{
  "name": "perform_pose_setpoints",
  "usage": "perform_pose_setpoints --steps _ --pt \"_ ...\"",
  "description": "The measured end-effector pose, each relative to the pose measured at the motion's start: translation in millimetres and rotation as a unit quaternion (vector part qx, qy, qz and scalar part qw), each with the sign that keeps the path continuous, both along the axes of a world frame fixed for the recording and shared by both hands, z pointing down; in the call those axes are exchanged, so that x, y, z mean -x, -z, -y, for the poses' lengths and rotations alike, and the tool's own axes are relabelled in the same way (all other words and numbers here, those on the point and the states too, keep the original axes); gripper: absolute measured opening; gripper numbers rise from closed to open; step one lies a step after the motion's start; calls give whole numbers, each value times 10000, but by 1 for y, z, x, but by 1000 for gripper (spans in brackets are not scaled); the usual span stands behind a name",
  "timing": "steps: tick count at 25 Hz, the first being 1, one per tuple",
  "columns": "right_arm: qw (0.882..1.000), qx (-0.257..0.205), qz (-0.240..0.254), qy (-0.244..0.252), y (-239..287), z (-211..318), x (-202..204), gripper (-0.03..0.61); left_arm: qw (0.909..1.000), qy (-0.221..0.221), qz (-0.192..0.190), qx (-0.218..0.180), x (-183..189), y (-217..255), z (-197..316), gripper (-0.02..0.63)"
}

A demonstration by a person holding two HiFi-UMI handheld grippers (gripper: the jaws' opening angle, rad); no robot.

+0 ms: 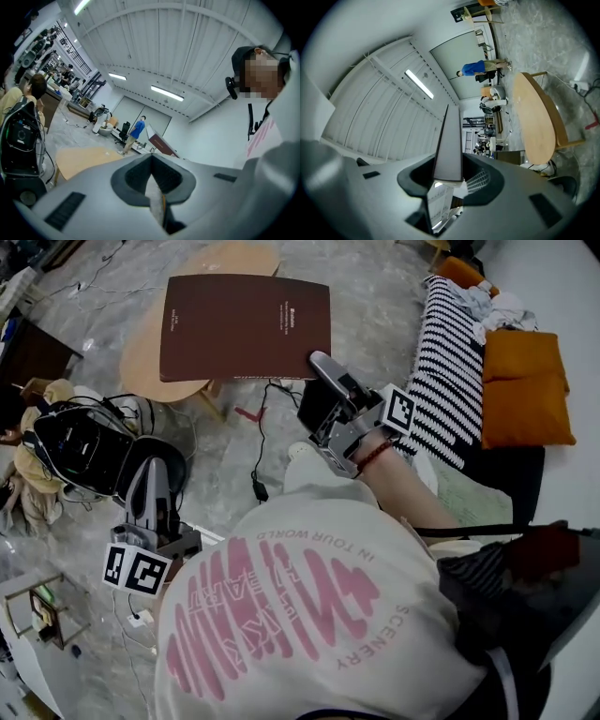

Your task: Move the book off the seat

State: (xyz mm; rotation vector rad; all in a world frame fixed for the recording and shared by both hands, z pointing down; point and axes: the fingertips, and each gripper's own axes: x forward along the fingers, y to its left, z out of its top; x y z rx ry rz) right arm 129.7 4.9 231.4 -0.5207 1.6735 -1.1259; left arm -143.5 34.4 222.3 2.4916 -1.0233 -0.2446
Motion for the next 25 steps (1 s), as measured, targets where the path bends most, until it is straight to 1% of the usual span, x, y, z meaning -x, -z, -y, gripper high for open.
perform_pose_setpoints --steps 2,4,7,9,12,14,20,22,25 --pt "9996 124 36 252 -7 31 2 159 9995 306 72 96 6 0 17 8" --pt "9984 204 -34 522 -14 62 4 159 9978 651 43 147 12 1 36 8" --pt "9950 164 -234 962 -17 97 7 160 9947 1009 31 188 8 -1 51 8" --pt "9910 130 -287 1303 -14 120 13 159 9921 1227 78 245 6 -1 63 8" --pt "9833 265 -324 1770 -16 157 28 160 9860 1624 15 377 6 2 80 8" --pt "9775 359 -329 2050 -20 176 38 159 9816 1857 43 445 6 2 86 8" --pt "9571 472 -287 2843 -36 200 48 159 9647 2573 46 564 -7 -7 76 8" --pt "9493 556 -302 3079 -44 211 58 160 9561 2862 33 621 -5 -11 72 8" --pt "9364 620 -326 3438 -53 228 80 159 9407 3328 46 661 3 -13 64 8"
